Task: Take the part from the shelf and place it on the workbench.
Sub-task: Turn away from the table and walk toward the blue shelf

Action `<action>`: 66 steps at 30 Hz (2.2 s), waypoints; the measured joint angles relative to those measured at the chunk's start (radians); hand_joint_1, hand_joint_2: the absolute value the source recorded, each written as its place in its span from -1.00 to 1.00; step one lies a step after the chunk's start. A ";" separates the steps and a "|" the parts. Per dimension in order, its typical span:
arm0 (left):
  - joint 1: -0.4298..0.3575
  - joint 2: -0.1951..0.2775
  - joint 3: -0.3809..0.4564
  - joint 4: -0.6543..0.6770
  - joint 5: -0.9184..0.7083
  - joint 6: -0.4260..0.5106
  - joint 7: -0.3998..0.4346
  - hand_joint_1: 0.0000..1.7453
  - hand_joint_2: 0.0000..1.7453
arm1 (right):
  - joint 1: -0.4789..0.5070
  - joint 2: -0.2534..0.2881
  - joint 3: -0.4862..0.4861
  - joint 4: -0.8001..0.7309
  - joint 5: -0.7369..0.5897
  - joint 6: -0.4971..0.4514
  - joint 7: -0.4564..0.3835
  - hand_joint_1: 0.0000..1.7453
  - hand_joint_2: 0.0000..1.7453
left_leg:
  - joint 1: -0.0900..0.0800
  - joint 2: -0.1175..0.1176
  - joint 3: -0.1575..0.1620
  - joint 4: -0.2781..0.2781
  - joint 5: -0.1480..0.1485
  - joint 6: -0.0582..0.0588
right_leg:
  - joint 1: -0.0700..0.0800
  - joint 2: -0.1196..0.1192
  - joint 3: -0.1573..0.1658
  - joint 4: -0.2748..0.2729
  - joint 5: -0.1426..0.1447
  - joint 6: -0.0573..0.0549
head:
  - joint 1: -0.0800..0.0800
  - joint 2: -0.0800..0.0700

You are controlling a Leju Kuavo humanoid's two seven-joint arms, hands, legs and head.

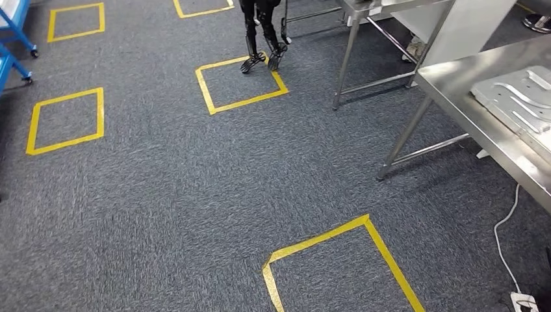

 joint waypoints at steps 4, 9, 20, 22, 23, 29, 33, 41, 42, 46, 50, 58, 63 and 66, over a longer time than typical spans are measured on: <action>-0.001 0.002 -0.015 0.000 -0.004 -0.002 0.001 -1.00 -1.00 | 0.001 0.000 0.000 0.000 -0.009 0.004 0.001 -1.00 -1.00 | 0.010 -0.046 0.020 -0.020 0.009 0.017 | -0.001 0.096 -0.082 0.187 -0.099 0.005 | 0.015 0.000; -0.001 0.009 -0.021 0.000 0.002 -0.009 0.001 -1.00 -1.00 | 0.007 0.000 0.000 0.000 -0.016 0.013 -0.003 -1.00 -1.00 | 0.007 -0.118 0.020 -0.004 0.000 0.017 | 0.000 0.140 -0.104 0.154 -0.018 -0.003 | 0.017 0.000; -0.002 0.024 -0.037 0.000 0.004 -0.012 0.000 -1.00 -1.00 | 0.006 0.004 0.000 0.002 -0.016 0.018 -0.008 -1.00 -1.00 | 0.011 -0.050 -0.120 0.234 -0.110 -0.038 | -0.004 0.103 -0.036 0.006 0.027 -0.047 | -0.001 0.000; -0.001 0.025 -0.039 0.000 0.004 -0.012 0.000 -1.00 -1.00 | 0.007 0.004 0.000 0.003 -0.016 0.020 -0.008 -1.00 -1.00 | 0.015 -0.044 -0.146 0.279 -0.109 -0.042 | -0.002 0.074 -0.034 0.007 0.023 -0.048 | -0.001 0.000; 0.001 0.026 -0.039 0.000 0.005 -0.012 0.000 -1.00 -1.00 | 0.007 0.004 0.000 0.003 -0.016 0.021 -0.008 -1.00 -1.00 | 0.016 -0.041 -0.129 0.246 -0.083 -0.041 | -0.001 0.062 -0.032 0.007 0.021 -0.047 | -0.001 0.000; -0.002 0.036 -0.039 0.000 0.022 -0.015 0.002 -1.00 -1.00 | 0.000 0.012 0.006 0.002 -0.009 0.028 -0.001 -1.00 -1.00 | -0.001 0.008 -0.002 0.004 0.001 -0.010 | 0.005 0.009 -0.008 -0.002 0.007 -0.023 | 0.000 0.000; 0.003 0.044 -0.039 0.000 0.034 -0.012 0.001 -1.00 -1.00 | -0.003 0.017 0.017 -0.001 0.003 0.037 0.001 -1.00 -1.00 | 0.012 -0.030 0.026 -0.030 0.013 0.010 | 0.002 0.067 -0.021 0.057 -0.040 -0.005 | 0.009 0.000; 0.002 0.050 -0.039 0.000 0.070 -0.014 0.003 -1.00 -1.00 | 0.002 0.017 0.041 -0.001 0.017 0.046 0.000 -1.00 -1.00 | 0.006 -0.134 0.025 -0.005 -0.005 0.009 | -0.004 0.167 -0.073 0.082 0.011 -0.015 | 0.014 0.000; 0.001 0.051 -0.039 0.000 0.073 -0.013 0.002 -1.00 -1.00 | 0.001 0.017 0.045 -0.002 0.018 0.051 -0.001 -1.00 -1.00 | 0.007 -0.146 0.018 0.002 -0.008 0.003 | -0.006 0.192 -0.058 0.043 0.024 -0.016 | 0.013 0.000; 0.004 0.060 -0.039 0.000 0.085 -0.013 0.000 -1.00 -1.00 | -0.001 0.017 0.063 -0.004 0.021 0.071 -0.002 -1.00 -1.00 | 0.015 -0.175 -0.001 0.012 -0.009 -0.020 | -0.005 0.184 -0.045 0.018 0.022 -0.030 | 0.011 0.000; 0.004 0.063 -0.039 0.000 0.089 -0.023 0.001 -1.00 -1.00 | -0.001 0.013 0.074 -0.005 0.028 0.087 -0.006 -1.00 -1.00 | 0.013 -0.062 -0.091 0.182 -0.084 -0.041 | -0.003 0.122 -0.023 0.002 0.019 -0.050 | -0.009 0.000; 0.000 0.067 -0.039 0.000 0.091 -0.029 0.007 -1.00 -1.00 | -0.004 0.007 0.127 -0.005 0.035 0.100 0.024 -1.00 -1.00 | -0.003 0.011 -0.019 0.017 0.023 -0.014 | 0.013 0.021 0.011 0.001 -0.013 -0.040 | -0.009 0.000; 0.009 0.065 -0.039 0.000 0.092 -0.029 0.008 -1.00 -1.00 | -0.015 0.002 0.152 -0.007 0.035 0.104 0.029 -1.00 -1.00 | 0.002 -0.028 0.000 -0.015 0.025 0.008 | 0.012 0.043 0.010 0.036 -0.051 -0.018 | -0.004 0.000; 0.002 0.064 -0.039 0.000 0.093 -0.027 0.011 -1.00 -1.00 | -0.011 -0.005 0.164 -0.007 0.036 0.111 0.033 -1.00 -1.00 | 0.005 -0.057 0.005 -0.021 0.026 0.017 | 0.008 0.101 -0.082 0.209 -0.127 -0.012 | 0.003 0.000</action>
